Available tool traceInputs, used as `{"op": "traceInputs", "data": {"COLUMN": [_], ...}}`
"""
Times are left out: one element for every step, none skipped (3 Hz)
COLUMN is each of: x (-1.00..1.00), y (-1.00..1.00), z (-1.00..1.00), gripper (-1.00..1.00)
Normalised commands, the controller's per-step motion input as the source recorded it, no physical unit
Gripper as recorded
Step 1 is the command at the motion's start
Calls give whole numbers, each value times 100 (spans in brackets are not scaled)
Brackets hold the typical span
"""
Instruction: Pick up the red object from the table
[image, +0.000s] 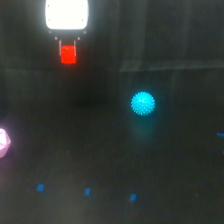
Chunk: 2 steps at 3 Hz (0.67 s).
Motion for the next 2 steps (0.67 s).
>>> {"op": "traceInputs", "data": {"x": [-2,-66], "y": [-14,0], "z": [11,30], "gripper": [-100,-100]}}
